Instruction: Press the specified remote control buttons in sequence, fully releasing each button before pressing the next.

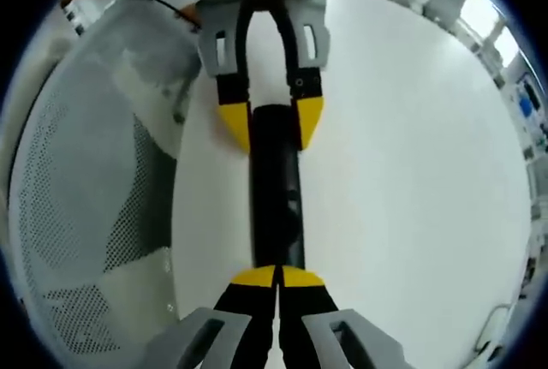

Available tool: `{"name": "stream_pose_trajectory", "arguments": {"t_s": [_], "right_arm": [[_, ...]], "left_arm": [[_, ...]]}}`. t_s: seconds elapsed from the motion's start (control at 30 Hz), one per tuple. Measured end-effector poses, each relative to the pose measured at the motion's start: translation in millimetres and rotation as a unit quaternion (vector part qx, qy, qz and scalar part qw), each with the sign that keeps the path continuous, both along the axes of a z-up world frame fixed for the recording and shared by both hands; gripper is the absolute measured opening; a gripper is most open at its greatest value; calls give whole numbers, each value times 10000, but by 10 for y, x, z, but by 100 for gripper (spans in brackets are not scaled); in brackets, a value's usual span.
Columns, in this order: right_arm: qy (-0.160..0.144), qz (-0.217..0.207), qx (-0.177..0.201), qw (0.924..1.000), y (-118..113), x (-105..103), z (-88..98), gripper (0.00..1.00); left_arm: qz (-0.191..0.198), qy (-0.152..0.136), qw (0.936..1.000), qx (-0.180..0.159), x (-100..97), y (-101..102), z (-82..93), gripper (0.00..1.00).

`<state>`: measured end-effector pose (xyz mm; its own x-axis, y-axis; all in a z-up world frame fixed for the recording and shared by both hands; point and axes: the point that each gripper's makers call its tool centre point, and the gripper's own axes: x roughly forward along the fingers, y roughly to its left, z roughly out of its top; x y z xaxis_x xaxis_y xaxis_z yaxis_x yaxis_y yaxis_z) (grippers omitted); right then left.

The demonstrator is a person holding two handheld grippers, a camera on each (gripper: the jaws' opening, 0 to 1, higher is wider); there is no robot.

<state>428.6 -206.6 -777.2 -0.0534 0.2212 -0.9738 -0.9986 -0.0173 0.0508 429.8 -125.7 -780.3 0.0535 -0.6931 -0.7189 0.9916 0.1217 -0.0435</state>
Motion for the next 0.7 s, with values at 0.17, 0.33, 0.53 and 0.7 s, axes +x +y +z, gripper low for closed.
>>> {"name": "stream_pose_trajectory", "arguments": {"t_s": [0.17, 0.33, 0.53, 0.7], "right_arm": [[-32, 46, -27, 10000, 6, -31, 24, 0], [19, -19, 155, 9999, 42, -47, 82, 0], [-49, 25, 197, 9998, 93, -10, 132, 0], [-81, 110, 62, 9999, 89, 1, 82, 0]], "left_arm": [[-14, -13, 10000, 20, -3, 0, 0, 25], [-36, -30, 10000, 41, -5, -1, 0, 25], [-52, -46, 10000, 50, 11, 2, -14, 25], [-52, -47, 10000, 41, 9, 3, -14, 25]]}}
